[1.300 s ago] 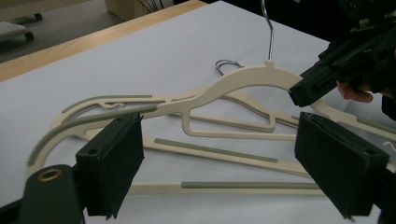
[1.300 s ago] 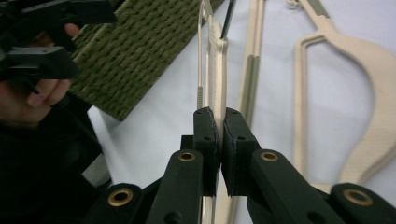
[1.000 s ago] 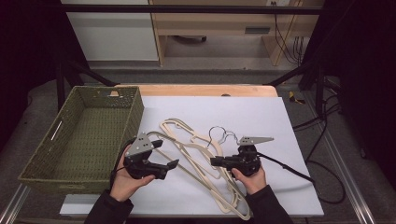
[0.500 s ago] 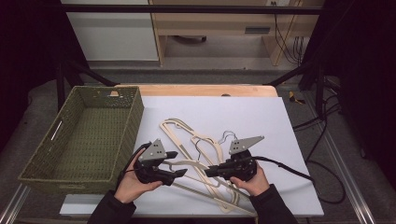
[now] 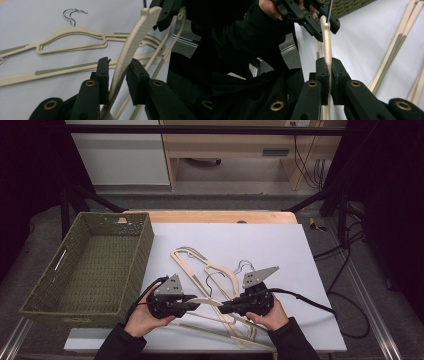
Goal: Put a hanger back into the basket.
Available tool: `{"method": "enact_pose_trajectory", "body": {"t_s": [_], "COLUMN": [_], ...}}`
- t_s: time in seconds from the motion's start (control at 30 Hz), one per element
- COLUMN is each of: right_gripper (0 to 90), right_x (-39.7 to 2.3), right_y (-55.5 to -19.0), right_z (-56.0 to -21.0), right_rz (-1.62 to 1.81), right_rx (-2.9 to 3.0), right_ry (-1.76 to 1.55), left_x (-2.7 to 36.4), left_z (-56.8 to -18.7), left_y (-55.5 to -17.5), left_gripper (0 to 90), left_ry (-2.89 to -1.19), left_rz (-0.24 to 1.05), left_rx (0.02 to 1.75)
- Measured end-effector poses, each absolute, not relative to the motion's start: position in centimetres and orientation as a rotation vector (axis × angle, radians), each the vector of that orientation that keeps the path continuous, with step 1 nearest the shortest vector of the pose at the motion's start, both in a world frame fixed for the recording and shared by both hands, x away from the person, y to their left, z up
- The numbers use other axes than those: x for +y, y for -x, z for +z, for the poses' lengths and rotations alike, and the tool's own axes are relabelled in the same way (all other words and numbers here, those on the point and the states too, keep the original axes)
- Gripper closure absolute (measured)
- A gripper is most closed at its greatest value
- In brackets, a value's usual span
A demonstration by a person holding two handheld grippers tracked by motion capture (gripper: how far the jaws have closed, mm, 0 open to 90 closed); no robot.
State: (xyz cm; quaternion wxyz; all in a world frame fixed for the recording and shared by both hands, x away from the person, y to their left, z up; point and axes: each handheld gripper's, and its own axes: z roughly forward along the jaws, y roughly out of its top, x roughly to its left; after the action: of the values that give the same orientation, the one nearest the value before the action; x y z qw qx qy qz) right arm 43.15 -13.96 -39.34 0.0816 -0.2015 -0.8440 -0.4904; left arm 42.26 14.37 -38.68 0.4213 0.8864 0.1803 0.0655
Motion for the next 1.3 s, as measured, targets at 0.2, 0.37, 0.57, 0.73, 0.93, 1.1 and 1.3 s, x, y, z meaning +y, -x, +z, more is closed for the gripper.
{"method": "enact_pose_trajectory", "body": {"t_s": [0.2, 0.37, 0.57, 0.73, 0.93, 1.1, 1.3], "right_gripper": [75.6, 67.5, 50.2, 31.1, 14.4, 4.6, 2.0], "right_x": [-14.2, -14.4, -15.9, -18.3, -21.0, -22.4, -22.7], "right_y": [-43.1, -43.0, -42.5, -42.3, -42.2, -42.3, -42.5], "right_z": [-39.2, -38.9, -37.6, -36.7, -36.4, -36.5, -37.1], "right_rz": [-1.551, -1.627, -1.769, -1.909, -1.985, -2.004, -1.985], "right_rx": [-2.614, -2.634, -2.623, -2.612, -2.576, -2.558, -2.612], "right_ry": [0.653, 0.680, 0.736, 0.875, 1.072, 1.146, 1.227], "left_x": [14.1, 13.8, 14.6, 15.5, 16.7, 18.2, 20.4], "left_z": [-38.2, -38.0, -37.3, -36.5, -34.8, -32.7, -30.2], "left_y": [-41.6, -41.1, -41.0, -40.9, -40.7, -40.7, -42.2], "left_gripper": [81.1, 84.0, 84.6, 84.5, 84.4, 84.3, 84.3], "left_ry": [-2.208, -2.182, -2.110, -2.065, -2.002, -1.945, -1.907], "left_rz": [0.141, 0.130, 0.190, 0.253, 0.348, 0.401, 0.467], "left_rx": [0.428, 0.441, 0.519, 0.565, 0.620, 0.635, 0.666]}}
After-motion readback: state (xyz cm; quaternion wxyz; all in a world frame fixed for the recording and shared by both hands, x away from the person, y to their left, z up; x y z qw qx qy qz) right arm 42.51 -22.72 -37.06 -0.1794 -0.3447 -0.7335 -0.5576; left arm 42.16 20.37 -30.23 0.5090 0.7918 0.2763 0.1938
